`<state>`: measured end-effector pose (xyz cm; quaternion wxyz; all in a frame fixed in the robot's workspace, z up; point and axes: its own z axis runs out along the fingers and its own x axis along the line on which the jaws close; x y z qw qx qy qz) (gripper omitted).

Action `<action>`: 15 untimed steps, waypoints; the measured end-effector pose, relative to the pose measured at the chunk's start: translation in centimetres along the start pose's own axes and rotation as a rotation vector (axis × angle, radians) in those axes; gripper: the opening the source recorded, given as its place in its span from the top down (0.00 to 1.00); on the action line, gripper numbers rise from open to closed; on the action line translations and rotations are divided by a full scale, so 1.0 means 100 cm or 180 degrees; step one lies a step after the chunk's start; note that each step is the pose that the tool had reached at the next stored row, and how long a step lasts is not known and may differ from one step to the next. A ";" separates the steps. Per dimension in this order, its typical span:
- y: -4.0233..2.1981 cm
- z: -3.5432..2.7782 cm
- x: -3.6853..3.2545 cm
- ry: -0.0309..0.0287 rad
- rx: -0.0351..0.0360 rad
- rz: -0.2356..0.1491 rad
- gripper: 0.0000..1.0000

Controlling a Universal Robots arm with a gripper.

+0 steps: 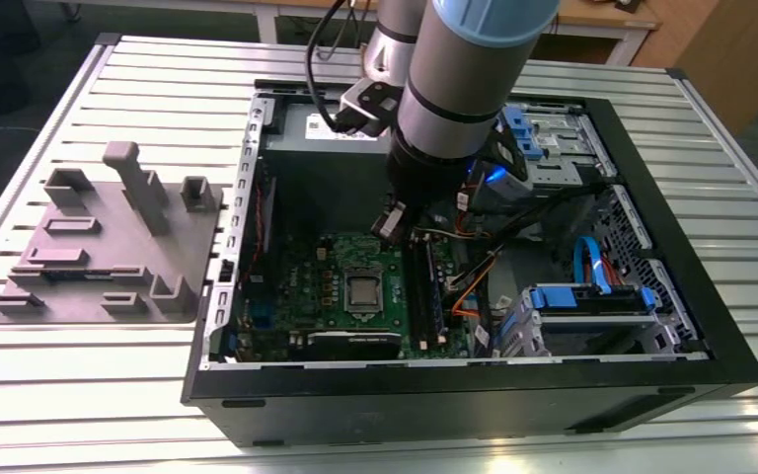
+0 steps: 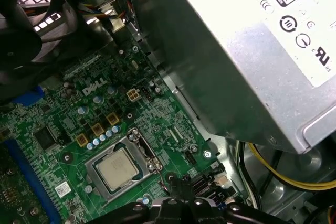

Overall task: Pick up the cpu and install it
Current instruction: 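Install the first cpu locking lever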

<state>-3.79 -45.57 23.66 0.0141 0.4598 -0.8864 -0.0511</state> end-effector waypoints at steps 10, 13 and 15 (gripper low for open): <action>-0.0001 0.0000 0.0001 0.0000 0.0000 0.0000 0.90; -0.0001 0.0000 0.0001 0.0000 0.0000 0.0000 0.90; 0.0011 0.0001 0.0015 0.0000 0.0000 -0.0004 0.90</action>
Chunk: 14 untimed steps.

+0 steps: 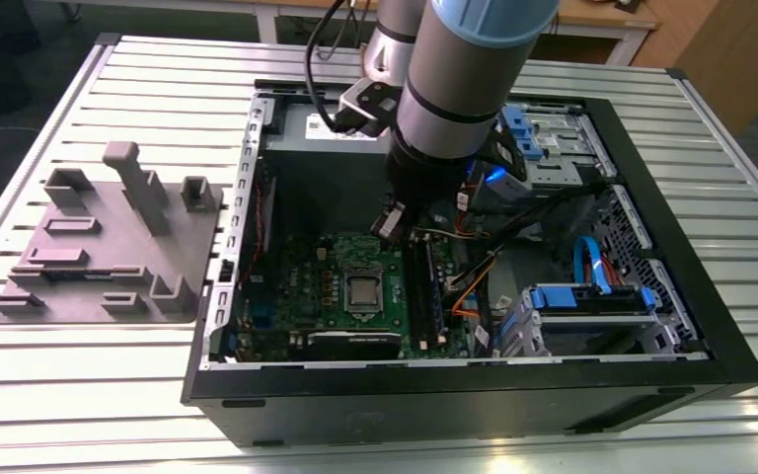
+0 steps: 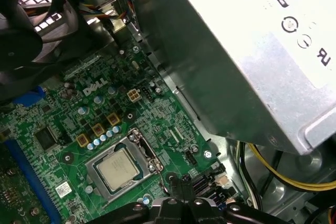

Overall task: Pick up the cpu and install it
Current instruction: 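Install the first cpu locking lever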

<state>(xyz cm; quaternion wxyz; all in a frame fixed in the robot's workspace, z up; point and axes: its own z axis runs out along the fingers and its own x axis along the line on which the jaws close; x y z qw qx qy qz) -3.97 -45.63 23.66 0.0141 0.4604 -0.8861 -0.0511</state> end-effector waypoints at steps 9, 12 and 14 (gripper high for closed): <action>0.0019 0.0002 0.0043 0.0028 -0.0005 -0.0262 0.90; 0.0006 0.0001 0.0061 0.0030 -0.0006 -0.0285 0.90; -0.0010 -0.0001 0.0085 0.0030 -0.0006 -0.0287 0.90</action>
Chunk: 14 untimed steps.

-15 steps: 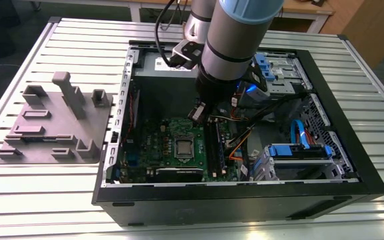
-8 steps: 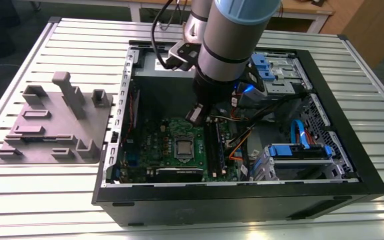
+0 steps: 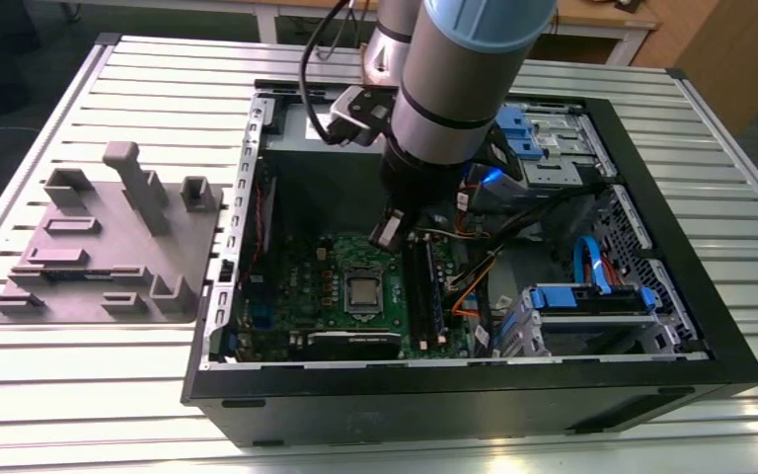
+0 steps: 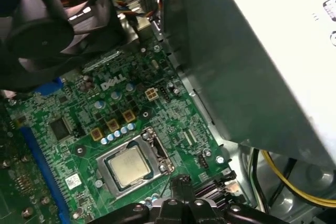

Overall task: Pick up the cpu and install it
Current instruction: 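Install the first cpu locking lever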

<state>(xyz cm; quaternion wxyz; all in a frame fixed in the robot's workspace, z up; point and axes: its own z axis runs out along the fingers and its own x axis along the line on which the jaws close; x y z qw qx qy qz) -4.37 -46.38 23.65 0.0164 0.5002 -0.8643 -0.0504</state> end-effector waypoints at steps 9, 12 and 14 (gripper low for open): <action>-0.0032 -0.0005 0.0057 0.0000 0.0000 -0.0004 0.90; -0.0034 -0.0004 0.0058 0.0011 -0.0002 -0.0109 0.90; -0.0034 -0.0002 0.0059 0.0021 -0.0003 -0.0212 0.90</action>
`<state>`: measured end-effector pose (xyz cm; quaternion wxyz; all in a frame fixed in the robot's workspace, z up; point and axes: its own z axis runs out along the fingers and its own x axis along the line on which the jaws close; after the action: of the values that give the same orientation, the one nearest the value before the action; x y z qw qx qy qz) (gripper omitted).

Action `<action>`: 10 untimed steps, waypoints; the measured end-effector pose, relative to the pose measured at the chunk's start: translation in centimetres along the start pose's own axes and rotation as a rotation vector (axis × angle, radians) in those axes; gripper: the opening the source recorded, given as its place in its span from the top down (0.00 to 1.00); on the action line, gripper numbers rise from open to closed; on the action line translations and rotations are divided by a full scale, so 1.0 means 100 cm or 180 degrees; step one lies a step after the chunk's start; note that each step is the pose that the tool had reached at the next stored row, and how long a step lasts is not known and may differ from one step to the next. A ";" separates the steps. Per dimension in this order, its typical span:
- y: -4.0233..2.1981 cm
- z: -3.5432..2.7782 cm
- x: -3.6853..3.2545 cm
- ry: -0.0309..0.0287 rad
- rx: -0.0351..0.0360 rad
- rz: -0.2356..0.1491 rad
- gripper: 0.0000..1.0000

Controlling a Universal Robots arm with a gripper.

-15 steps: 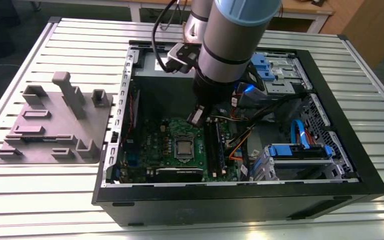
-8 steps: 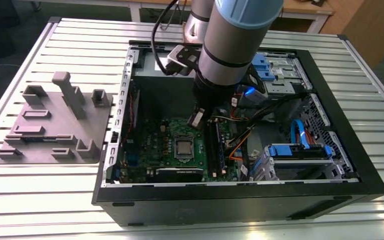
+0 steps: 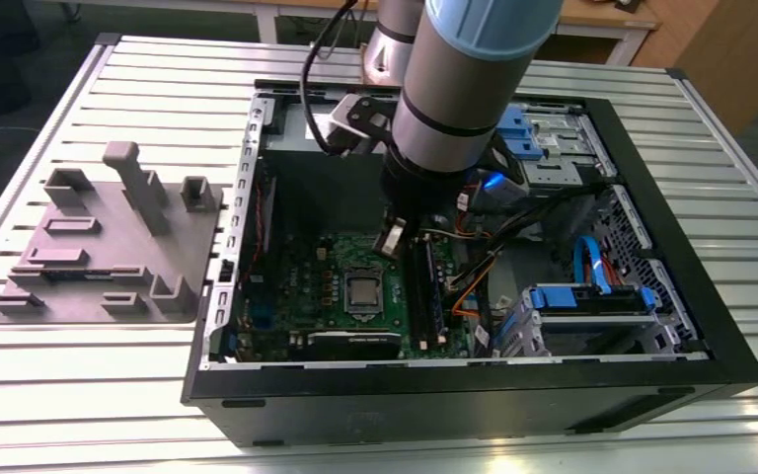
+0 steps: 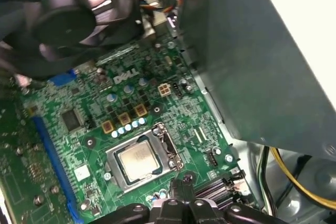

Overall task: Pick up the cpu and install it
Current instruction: 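Install the first cpu locking lever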

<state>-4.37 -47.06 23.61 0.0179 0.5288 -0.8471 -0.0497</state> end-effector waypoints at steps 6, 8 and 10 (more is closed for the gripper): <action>-0.0001 0.0010 0.0000 0.0029 -0.0004 -0.0290 0.90; -0.0002 0.0012 0.0000 0.0036 -0.0006 -0.0359 0.90; -0.0002 0.0014 0.0000 0.0043 -0.0007 -0.0426 0.90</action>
<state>-4.37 -47.06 23.47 0.0208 0.5845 -0.8097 -0.0481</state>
